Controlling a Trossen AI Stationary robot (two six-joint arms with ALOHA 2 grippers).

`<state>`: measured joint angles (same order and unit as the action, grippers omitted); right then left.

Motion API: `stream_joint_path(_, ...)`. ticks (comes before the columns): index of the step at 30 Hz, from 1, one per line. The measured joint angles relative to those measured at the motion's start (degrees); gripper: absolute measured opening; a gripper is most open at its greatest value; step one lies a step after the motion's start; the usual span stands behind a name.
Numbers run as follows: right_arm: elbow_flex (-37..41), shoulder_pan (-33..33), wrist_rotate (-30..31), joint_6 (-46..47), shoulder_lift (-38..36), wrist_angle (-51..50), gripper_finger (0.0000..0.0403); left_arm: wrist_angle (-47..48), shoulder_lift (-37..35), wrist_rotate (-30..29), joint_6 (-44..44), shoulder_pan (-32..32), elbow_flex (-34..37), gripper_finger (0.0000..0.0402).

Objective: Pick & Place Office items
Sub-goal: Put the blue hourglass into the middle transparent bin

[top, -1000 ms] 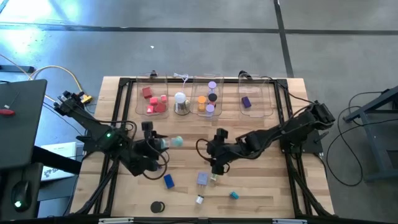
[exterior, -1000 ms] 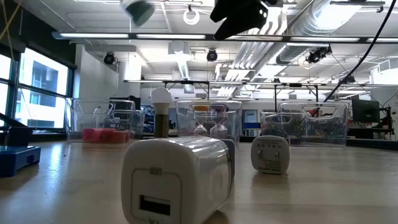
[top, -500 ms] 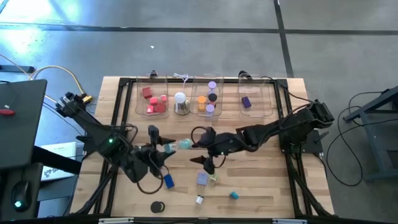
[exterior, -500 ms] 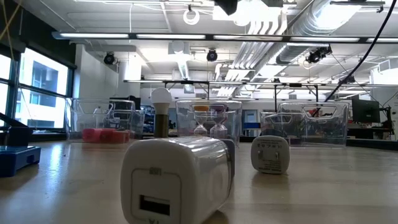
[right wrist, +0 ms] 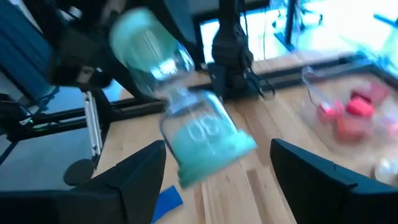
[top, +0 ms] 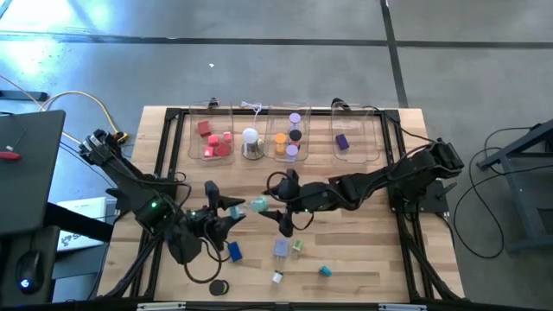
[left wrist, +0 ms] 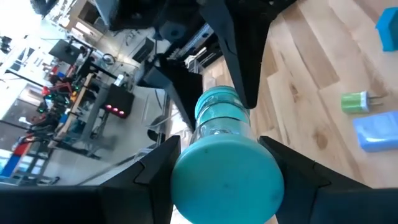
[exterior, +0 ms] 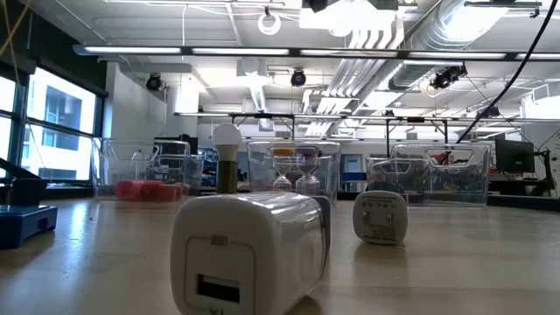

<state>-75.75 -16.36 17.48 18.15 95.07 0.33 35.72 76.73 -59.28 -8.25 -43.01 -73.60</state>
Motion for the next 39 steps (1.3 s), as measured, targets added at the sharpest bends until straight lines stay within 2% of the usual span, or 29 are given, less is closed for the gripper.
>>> stream_joint_path(15,-0.04,0.18,-1.83,-5.52,0.00,2.20,0.0278,-7.26,0.00,1.29,-3.79,1.82,0.02,0.0186)
stream_joint_path(19,-0.04,0.26,-7.40,-9.23,0.00,3.18,0.0278,-7.70,0.00,3.12,-3.78,3.04,0.02,0.0186)
stream_joint_path(23,-0.04,0.17,-8.95,-9.61,0.00,3.46,0.0278,-8.15,0.00,6.23,-3.78,3.59,0.02,0.0186)
stream_joint_path(34,-0.04,0.39,-9.67,-9.60,0.00,0.81,0.0276,-8.02,0.00,4.24,-4.41,2.95,0.02,0.0186)
stream_joint_path(39,-0.04,0.39,-9.93,-10.09,0.00,0.79,0.0247,-8.02,0.00,4.10,-4.39,2.93,0.02,0.0186)
